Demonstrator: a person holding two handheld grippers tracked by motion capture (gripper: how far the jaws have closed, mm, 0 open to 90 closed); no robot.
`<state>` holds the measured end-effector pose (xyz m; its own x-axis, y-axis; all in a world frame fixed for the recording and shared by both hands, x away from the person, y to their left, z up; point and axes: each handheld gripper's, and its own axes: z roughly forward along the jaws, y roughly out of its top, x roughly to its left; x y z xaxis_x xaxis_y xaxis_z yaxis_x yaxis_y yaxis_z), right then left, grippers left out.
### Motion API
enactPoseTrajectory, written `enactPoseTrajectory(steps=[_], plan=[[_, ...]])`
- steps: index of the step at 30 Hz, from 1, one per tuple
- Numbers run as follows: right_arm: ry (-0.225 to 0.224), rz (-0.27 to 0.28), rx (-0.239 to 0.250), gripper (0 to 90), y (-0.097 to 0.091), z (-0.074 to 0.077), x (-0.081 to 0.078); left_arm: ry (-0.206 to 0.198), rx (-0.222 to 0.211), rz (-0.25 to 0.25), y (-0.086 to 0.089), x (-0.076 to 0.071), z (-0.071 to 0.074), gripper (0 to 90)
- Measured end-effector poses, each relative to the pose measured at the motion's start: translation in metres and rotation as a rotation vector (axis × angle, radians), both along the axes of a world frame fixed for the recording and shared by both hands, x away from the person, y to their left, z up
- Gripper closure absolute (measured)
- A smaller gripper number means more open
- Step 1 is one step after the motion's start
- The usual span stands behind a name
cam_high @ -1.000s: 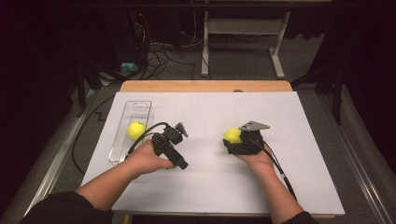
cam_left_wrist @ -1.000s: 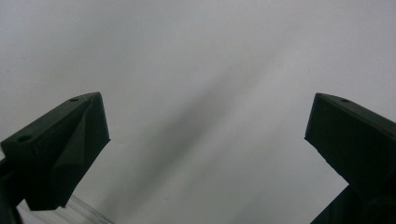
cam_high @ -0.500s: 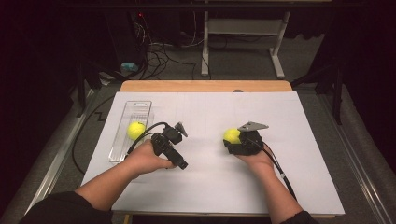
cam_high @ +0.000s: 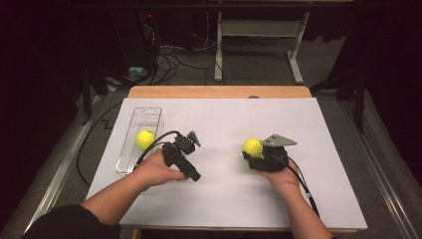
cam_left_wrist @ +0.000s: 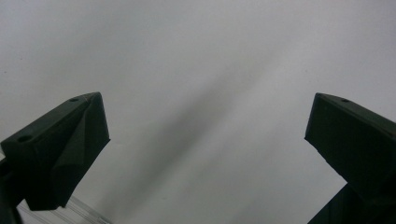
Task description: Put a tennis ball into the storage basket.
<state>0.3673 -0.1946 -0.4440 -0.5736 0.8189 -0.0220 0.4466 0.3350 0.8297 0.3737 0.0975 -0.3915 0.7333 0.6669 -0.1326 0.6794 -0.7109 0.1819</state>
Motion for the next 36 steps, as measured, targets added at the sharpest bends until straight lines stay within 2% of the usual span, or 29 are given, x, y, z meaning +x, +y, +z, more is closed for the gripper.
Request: enactPoseTrajectory(steps=[15,18,23,36], plan=[[-0.038,-0.009,0.056,27.6,-0.028,-0.010,-0.052,0.000,0.002,-0.005,-0.004,-0.002,0.003,0.4],[-0.041,0.002,0.028,27.6,-0.030,-0.011,-0.058,-0.005,-0.008,-0.004,-0.005,-0.002,0.004,0.4],[-0.043,0.013,0.010,27.5,-0.027,-0.013,-0.062,-0.005,-0.002,-0.009,-0.008,-0.002,0.007,0.4],[-0.047,0.057,0.035,27.5,-0.011,-0.014,-0.067,-0.016,-0.002,-0.014,-0.012,-0.004,0.016,0.4]])
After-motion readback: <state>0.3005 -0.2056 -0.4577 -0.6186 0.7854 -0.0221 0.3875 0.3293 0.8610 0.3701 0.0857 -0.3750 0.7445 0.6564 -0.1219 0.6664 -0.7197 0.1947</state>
